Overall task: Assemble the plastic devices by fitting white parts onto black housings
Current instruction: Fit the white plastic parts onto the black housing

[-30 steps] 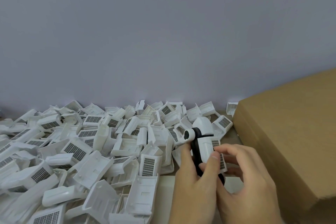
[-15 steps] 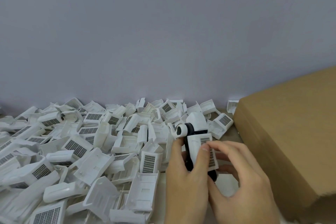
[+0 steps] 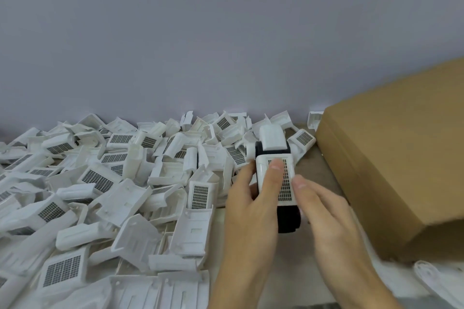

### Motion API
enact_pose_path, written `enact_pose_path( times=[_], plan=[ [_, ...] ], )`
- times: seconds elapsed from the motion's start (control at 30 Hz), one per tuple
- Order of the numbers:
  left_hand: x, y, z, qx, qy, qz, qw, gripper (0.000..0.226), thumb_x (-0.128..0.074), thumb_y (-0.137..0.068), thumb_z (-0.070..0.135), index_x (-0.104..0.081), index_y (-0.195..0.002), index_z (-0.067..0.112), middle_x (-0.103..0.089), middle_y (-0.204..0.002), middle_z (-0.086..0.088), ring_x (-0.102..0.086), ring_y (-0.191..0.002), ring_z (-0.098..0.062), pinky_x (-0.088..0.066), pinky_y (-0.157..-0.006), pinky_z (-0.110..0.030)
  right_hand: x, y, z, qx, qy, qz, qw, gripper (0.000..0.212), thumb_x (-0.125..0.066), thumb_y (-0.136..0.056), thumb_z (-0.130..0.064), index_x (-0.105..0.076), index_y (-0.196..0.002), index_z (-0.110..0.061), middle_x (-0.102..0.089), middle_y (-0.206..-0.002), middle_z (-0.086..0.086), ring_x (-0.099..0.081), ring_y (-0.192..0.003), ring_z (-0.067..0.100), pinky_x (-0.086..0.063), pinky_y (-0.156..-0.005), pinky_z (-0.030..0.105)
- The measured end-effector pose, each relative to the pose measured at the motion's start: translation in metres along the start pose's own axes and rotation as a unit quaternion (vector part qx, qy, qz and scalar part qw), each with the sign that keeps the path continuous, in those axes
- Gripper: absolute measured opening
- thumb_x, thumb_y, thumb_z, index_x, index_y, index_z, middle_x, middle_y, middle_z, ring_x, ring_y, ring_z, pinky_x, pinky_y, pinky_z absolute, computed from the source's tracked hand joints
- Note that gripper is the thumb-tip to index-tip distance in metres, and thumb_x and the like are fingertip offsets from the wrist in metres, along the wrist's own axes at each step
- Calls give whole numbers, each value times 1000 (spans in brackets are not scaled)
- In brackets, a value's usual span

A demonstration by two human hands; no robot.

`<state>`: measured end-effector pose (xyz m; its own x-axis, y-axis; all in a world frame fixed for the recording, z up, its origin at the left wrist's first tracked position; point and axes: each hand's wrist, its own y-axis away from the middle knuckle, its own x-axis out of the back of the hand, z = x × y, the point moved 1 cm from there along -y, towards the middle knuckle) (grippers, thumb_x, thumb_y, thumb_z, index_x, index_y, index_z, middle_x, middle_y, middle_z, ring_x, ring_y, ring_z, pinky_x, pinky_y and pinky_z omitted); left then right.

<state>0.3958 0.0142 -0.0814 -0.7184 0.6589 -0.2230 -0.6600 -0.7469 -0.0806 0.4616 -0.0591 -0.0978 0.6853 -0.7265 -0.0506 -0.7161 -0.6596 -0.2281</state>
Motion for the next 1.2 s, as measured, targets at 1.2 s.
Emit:
enact_pose_path(
  times=[1.2],
  plan=[
    [-1,-1,-4,-45,-101,-63,992,49,-45,-88,57,-65,-77,14,-66,-63,8,-62,-58,-4,-47,-53,-19,11,-4,4,-80,-106,43,990,58,-61,-76,-59,-78,-85,-4,-76,-87,17,-75,-81,31,-58,-61,33]
  ],
)
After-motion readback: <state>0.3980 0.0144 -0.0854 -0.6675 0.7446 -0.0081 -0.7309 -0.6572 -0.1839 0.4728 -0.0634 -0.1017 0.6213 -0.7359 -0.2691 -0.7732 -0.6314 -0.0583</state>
